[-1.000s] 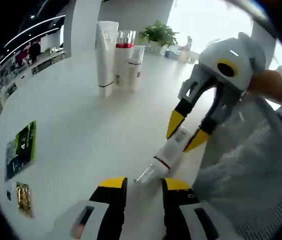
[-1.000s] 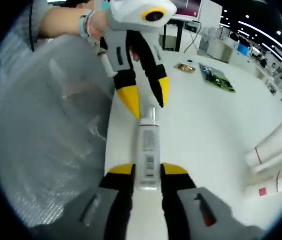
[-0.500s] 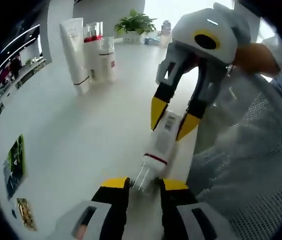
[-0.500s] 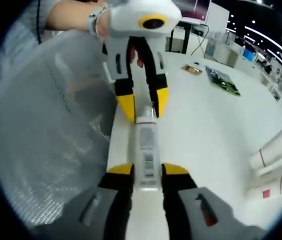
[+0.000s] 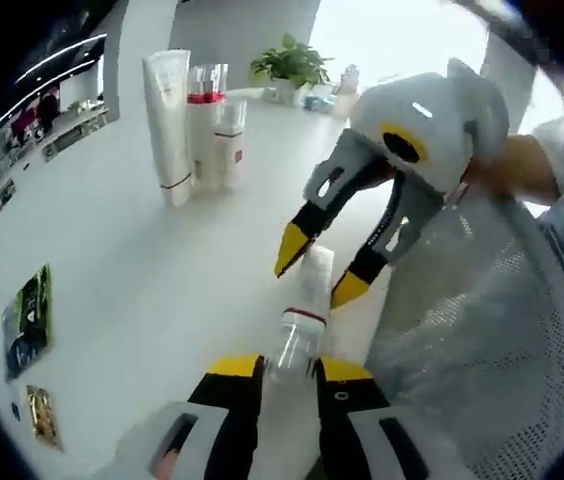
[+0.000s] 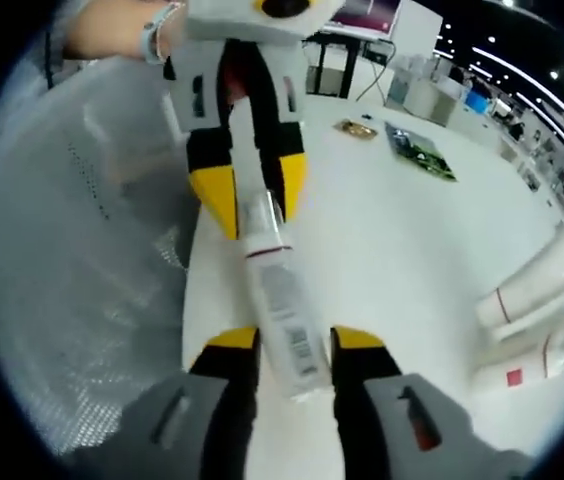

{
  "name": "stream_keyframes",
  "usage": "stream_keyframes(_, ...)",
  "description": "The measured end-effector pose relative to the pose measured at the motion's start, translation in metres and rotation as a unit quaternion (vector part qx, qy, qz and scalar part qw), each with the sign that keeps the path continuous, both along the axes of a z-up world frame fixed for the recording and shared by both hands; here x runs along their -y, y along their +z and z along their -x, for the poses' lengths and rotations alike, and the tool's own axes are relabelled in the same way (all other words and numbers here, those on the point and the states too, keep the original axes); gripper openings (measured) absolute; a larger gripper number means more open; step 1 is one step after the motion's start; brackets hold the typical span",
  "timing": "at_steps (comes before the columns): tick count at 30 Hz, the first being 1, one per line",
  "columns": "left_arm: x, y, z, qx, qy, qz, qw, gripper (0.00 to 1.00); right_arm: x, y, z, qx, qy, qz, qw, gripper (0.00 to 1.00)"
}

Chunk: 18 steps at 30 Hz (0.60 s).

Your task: Arrange the skincare products in the storage area until every visible bottle or jar stands upright without overlapping.

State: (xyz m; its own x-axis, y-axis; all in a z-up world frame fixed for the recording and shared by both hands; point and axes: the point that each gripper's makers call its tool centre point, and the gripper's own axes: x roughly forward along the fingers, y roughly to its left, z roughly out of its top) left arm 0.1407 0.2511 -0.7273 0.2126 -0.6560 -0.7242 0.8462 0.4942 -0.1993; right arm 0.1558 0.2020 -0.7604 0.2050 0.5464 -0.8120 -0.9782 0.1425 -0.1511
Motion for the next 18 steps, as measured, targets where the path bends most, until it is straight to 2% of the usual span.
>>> stream_keyframes(5,0.000,0.007,-0.005,-0.017,0.031,0.027,0.9990,0.21,-0.002,0.005,-0.013,0.068,-0.001,0.019,0.9975,0.30)
stream_keyframes(9,-0.002,0.008,-0.007,-0.032,0.052,0.036,0.9975,0.20,-0.006,0.005,-0.017,0.096,-0.001,0.027,0.9950,0.29)
stream_keyframes(13,-0.004,0.015,-0.017,-0.040,0.093,0.063,0.9929,0.20,-0.007,0.010,-0.027,0.137,-0.015,0.033,0.9898,0.28)
stream_keyframes(15,-0.004,0.018,-0.019,-0.045,0.103,0.074,0.9909,0.20,-0.010,0.013,-0.032,0.166,-0.018,0.037,0.9853,0.27)
stream_keyframes(18,-0.006,0.023,-0.022,-0.051,0.118,0.090,0.9876,0.20,-0.013,0.013,-0.034,0.192,-0.012,0.048,0.9802,0.26)
